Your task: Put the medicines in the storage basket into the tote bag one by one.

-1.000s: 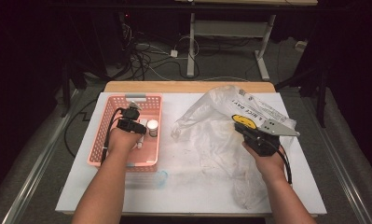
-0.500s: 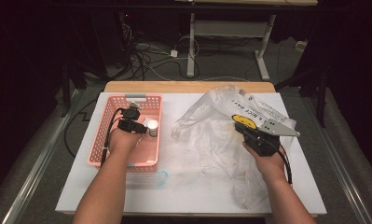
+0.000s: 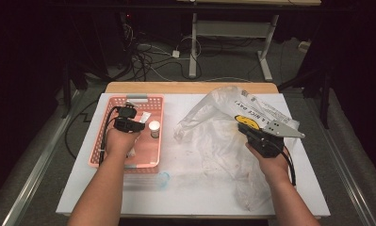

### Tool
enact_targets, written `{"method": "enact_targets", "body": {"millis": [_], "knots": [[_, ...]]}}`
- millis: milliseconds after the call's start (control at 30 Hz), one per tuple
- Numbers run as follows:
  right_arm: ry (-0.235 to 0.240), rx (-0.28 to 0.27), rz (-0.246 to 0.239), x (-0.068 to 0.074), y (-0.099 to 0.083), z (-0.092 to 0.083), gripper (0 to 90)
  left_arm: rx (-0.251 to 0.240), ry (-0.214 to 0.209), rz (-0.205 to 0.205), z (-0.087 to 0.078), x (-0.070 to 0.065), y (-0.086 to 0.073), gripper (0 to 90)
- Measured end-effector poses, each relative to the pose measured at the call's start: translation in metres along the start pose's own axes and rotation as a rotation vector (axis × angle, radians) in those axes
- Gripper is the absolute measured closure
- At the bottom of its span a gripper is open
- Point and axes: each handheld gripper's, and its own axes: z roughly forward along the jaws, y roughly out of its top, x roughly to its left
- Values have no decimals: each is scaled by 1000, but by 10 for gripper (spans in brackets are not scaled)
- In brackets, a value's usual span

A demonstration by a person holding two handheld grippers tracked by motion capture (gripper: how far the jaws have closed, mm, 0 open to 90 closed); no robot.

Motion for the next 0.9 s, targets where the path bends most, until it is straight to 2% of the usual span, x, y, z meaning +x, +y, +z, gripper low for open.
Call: {"method": "enact_targets", "body": {"millis": [233,900], "knots": [[-1,-1,3,1,0,0,900,-88,-28,3,-16,-2,-6,689],[0,-3,2,1,1,-2,900,-243,-75,42,-46,-8,-27,689]]}}
